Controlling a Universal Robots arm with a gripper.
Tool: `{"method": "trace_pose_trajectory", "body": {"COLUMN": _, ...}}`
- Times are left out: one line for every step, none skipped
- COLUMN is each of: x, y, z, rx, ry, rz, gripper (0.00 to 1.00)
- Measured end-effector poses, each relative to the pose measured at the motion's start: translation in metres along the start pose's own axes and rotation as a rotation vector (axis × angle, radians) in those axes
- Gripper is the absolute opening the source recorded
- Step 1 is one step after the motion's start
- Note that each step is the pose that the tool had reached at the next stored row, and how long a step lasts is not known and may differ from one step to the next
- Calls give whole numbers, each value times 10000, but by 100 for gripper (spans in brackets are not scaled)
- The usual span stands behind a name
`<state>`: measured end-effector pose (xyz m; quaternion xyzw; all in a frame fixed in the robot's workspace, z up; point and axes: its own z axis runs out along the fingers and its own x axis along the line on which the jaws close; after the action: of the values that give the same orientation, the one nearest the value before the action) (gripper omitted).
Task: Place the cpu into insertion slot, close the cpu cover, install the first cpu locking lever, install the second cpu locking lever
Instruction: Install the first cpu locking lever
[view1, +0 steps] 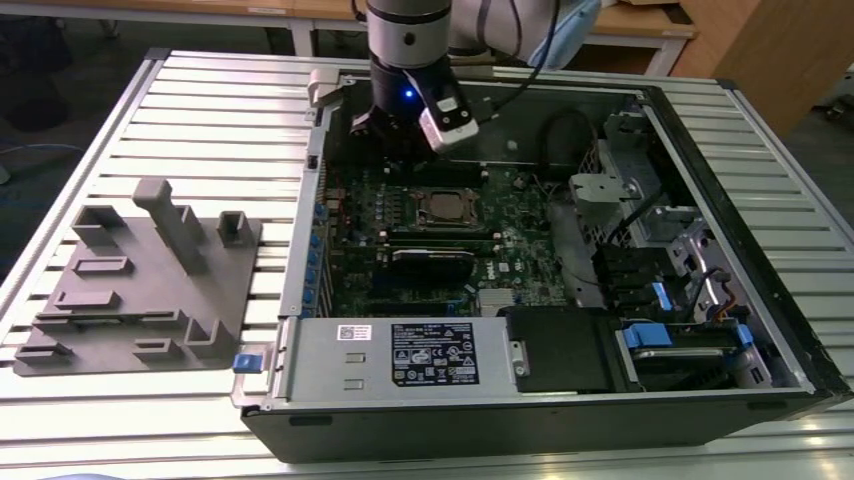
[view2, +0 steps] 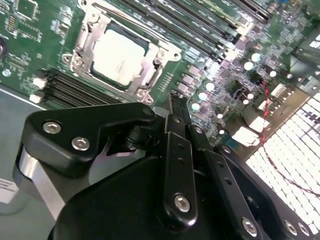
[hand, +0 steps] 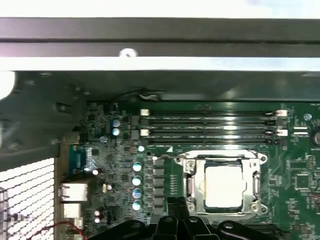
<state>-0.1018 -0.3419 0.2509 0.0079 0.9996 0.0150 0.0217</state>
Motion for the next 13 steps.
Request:
{"method": "trace_pose_trajectory", "body": {"x": 28, "y": 0, "z": -1, "rx": -4, "ry": -24, "rz": 1, "gripper": 11}}
{"method": "trace_pose_trajectory", "body": {"x": 63, "y": -1, "z": -3, "rx": -6, "ry": -53, "rz": 0, "gripper": 11}}
{"method": "trace_pose_trajectory", "body": {"x": 98, "y": -2, "z": -4, "rx": -7, "ry": -85, "rz": -3, "gripper": 11}}
{"method": "trace_pose_trajectory", "body": {"x": 128, "y": -2, "z": -5, "rx": -7, "ry": -111, "rz": -3, "gripper": 11}}
{"method": "trace_pose_trajectory", "body": {"x": 152, "y": -2, "z": -6, "rx": -8, "ry": -138, "rz": -2, "gripper": 11}}
{"method": "trace_pose_trajectory", "body": {"x": 168, "y": -3, "z": -7, "rx": -9, "ry": -172, "rz": -4, "gripper": 11}}
{"method": "trace_pose_trajectory", "body": {"x": 172, "y": -2, "z": -10, "rx": -7, "ry": -196, "rz": -5, "gripper": 11}}
{"method": "trace_pose_trajectory", "body": {"x": 171, "y": -2, "z": -20, "rx": -8, "ry": -203, "rz": -6, "gripper": 11}}
{"method": "trace_pose_trajectory", "body": {"x": 170, "y": -2, "z": -37, "rx": -9, "ry": -206, "rz": -7, "gripper": 11}}
{"method": "trace_pose_trajectory", "body": {"x": 169, "y": -1, "z": -61, "rx": -9, "ry": -207, "rz": -6, "gripper": 11}}
{"method": "trace_pose_trajectory", "body": {"x": 168, "y": 0, "z": -87, "rx": -9, "ry": -207, "rz": -6, "gripper": 11}}
{"method": "trace_pose_trajectory", "body": {"x": 168, "y": 0, "z": -111, "rx": -8, "ry": -207, "rz": -6, "gripper": 11}}
{"method": "trace_pose_trajectory", "body": {"x": 167, "y": 1, "z": -132, "rx": -8, "ry": -206, "rz": -6, "gripper": 11}}
